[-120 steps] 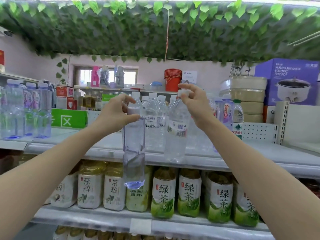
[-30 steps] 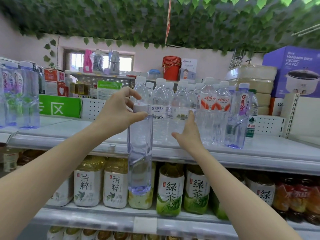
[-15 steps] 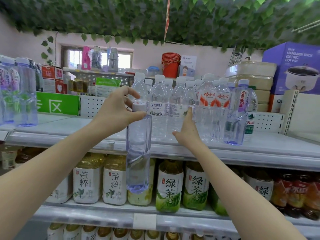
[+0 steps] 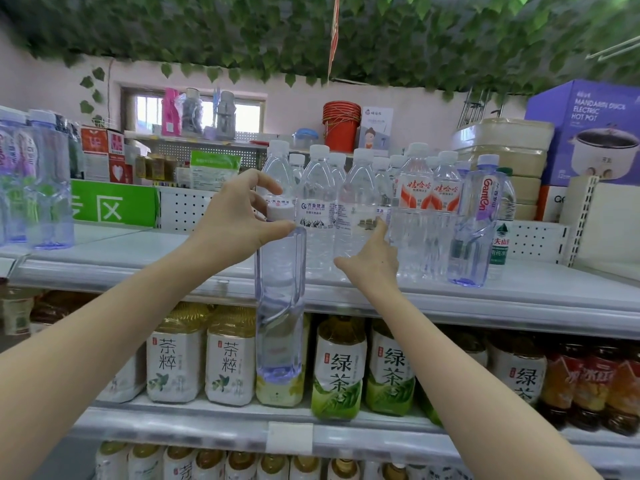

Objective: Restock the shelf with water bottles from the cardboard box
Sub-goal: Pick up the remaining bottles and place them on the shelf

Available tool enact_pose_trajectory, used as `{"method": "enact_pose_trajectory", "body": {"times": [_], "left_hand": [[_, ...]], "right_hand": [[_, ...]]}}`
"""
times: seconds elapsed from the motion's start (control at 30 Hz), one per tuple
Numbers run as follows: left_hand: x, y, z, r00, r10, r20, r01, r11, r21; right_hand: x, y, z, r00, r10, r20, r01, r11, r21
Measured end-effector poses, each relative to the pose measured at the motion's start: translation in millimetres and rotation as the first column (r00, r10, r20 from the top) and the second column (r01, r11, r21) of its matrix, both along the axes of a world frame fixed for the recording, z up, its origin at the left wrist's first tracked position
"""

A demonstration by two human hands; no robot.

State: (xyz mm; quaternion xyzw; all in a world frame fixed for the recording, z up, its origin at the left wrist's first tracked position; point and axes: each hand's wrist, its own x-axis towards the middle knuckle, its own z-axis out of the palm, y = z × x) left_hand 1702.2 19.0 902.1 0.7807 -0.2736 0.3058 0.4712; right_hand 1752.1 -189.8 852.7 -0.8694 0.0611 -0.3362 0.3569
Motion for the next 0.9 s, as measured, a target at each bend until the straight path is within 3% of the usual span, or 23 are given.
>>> {"method": "enact_pose_trajectory", "body": {"times": [0.23, 0.43, 0.63, 0.8, 0.9], "left_hand": [[-1, 0, 0, 1.000, 0.000, 0.002, 0.000, 1.000, -0.001], [-3, -2, 1, 1.000, -0.002, 0.011, 0.002, 1.000, 0.006], [-2, -4, 0, 1.000, 0.004, 0.011, -0.004, 1.000, 0.007], [-4, -7, 0, 1.000, 0.008, 0.023, -0.008, 1.000, 0.023], [-4, -9, 0, 1.000, 0.006, 0.021, -0.006, 1.000, 0.020]], "right_hand": [[-1, -7, -1, 0.985, 0.160, -0.058, -0.151, 0.979, 0.136], [6, 1, -3, 1.000, 0.010, 0.004, -0.010, 0.998, 0.059], [4, -3, 2, 0.995, -0.085, -0.051, 0.082, 0.994, -0.068], [2, -11, -1, 0.990, 0.144, -0.011, -0.141, 0.979, 0.145], [1, -16, -2, 0.983, 0.180, 0.042, -0.185, 0.960, 0.209]]}}
